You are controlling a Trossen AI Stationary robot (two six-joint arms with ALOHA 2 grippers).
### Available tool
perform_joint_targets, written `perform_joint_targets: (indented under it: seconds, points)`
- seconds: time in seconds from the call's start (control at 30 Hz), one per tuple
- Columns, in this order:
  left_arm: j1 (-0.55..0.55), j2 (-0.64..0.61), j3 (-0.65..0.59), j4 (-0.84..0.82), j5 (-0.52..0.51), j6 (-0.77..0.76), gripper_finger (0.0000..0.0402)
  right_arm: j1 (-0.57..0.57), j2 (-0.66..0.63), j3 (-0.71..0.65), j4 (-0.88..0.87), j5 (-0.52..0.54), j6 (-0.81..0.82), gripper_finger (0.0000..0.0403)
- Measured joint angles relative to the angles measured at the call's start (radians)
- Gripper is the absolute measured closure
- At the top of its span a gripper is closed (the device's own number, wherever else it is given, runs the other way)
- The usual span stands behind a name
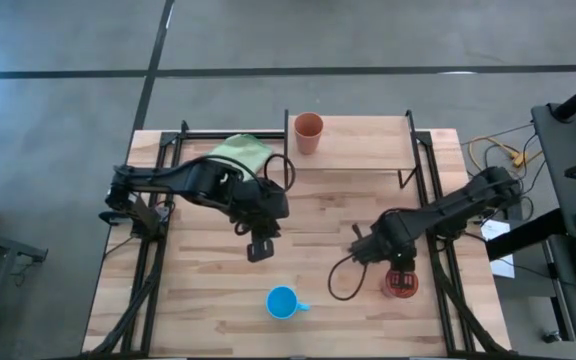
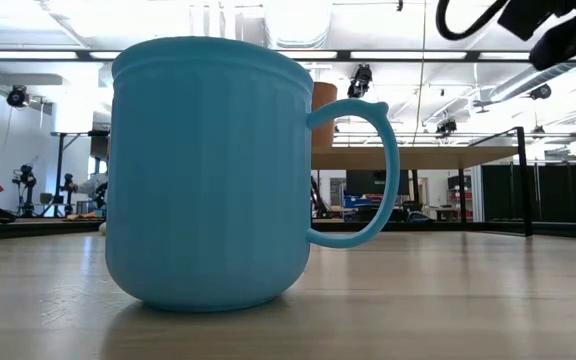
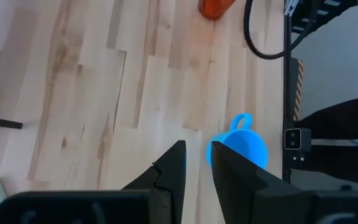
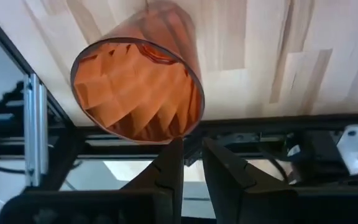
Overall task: Stack small to large cups/mugs on shelf
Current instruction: Put the brown cup on the shelf
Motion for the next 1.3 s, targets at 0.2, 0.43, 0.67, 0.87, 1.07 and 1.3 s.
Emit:
perform_joint_targets:
  seconds: [0.2,0.43,0.67,0.87,1.07,1.3]
  points:
    - [0.000,-0.025,0.000,0.000,0.001,-0.002,0.0341,0.000,0.041,0.011,0.003,-0.014,-0.021,0.0348]
    - [0.000,-0.028,0.000,0.000,0.001,-0.001,0.0341,0.000,0.053,0.011,0.026,0.036,-0.017,0.0348]
    - [0.000,-0.028,0.000,-0.001,0.002,0.000,0.0341,0.000,0.041,0.011,0.040,0.039,0.030,0.0348]
    - [0.000,-0.028,0.000,-0.001,0.001,0.001,0.0341,0.007,0.045,0.010,0.093,0.040,0.039,0.0348]
    - [0.001,-0.027,0.000,-0.001,0.001,0.001,0.0341,0.014,0.059,0.005,0.110,0.060,0.039,0.0349]
    - [0.001,-0.027,-0.001,-0.001,0.001,0.001,0.0341,0.017,0.065,0.002,0.113,0.095,0.039,0.0349]
